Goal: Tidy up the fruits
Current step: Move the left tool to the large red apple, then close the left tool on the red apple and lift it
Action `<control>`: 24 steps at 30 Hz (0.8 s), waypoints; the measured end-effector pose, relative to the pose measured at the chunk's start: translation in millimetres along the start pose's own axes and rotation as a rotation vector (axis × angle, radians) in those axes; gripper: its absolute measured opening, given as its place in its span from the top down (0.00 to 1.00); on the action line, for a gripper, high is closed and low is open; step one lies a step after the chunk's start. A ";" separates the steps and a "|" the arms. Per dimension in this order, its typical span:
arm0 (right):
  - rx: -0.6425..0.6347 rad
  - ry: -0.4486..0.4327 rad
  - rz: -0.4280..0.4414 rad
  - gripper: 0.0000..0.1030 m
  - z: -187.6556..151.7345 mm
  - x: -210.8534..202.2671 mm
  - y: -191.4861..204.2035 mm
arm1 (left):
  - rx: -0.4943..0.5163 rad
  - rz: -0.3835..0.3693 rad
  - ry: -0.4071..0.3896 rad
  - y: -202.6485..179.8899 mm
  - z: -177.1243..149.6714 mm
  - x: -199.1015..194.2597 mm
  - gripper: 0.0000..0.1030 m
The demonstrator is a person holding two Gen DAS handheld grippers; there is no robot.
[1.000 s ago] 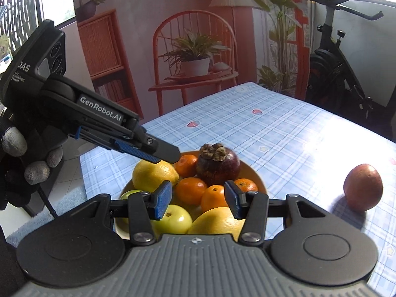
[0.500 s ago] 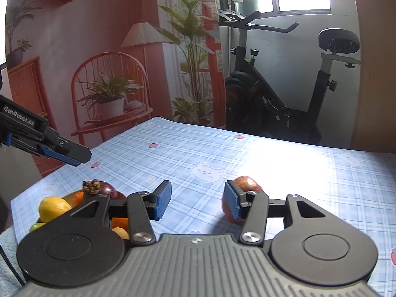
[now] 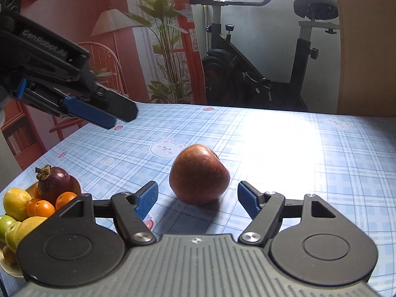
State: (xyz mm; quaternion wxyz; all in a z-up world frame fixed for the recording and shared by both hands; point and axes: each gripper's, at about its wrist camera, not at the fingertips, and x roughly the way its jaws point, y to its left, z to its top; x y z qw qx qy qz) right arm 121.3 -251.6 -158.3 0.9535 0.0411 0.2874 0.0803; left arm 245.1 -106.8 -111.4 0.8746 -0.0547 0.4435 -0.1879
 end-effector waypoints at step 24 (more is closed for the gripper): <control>0.058 0.068 0.088 0.28 0.4 21.8 -14.9 | 0.001 0.037 0.107 -13.3 16.4 62.2 0.45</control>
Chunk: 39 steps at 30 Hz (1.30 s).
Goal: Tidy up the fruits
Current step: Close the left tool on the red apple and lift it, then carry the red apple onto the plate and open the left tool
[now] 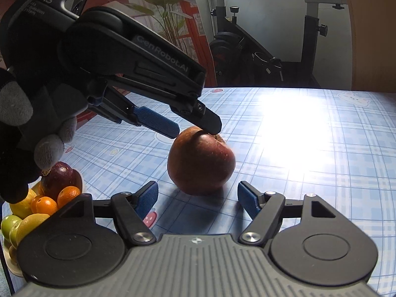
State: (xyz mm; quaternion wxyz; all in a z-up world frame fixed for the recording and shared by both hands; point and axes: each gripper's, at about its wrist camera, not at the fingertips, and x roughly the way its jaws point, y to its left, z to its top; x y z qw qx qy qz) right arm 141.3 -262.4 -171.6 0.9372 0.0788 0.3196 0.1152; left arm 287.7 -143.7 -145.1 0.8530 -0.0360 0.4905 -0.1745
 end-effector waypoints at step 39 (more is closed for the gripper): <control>-0.020 0.013 0.104 0.39 1.6 14.5 8.8 | 0.032 -0.071 0.033 24.0 -18.0 -16.6 0.44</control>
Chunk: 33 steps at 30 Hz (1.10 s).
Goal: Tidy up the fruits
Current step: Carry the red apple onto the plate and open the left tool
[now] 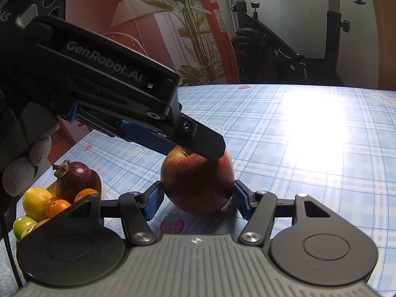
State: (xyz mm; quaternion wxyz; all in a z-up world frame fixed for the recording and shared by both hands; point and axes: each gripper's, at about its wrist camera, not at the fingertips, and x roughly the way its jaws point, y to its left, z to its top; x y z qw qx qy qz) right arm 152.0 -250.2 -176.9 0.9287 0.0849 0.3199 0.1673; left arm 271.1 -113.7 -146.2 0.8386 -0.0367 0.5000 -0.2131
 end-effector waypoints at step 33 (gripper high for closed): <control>-0.237 0.090 0.192 0.40 10.0 -14.0 171.7 | -0.034 -0.022 -0.070 82.6 -87.5 -159.1 0.46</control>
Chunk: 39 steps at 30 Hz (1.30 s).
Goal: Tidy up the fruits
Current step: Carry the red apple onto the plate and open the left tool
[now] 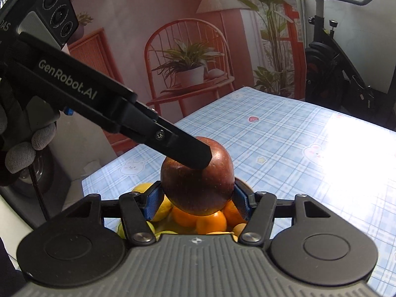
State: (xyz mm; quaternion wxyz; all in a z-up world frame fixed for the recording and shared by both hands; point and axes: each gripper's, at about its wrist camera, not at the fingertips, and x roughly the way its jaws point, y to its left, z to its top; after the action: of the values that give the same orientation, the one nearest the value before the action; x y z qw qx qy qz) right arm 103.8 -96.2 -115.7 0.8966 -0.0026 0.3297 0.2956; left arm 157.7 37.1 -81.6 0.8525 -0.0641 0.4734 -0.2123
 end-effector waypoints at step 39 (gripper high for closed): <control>-0.007 0.063 -0.039 0.31 -9.3 8.4 9.2 | -0.018 0.118 -0.145 12.4 -28.5 -30.5 0.33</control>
State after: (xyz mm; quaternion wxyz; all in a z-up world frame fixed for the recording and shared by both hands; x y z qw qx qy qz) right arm 98.5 -86.0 -126.2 0.8913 -0.0213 0.3569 0.2790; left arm 123.6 63.8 -77.1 0.8949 -0.0590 0.4154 -0.1520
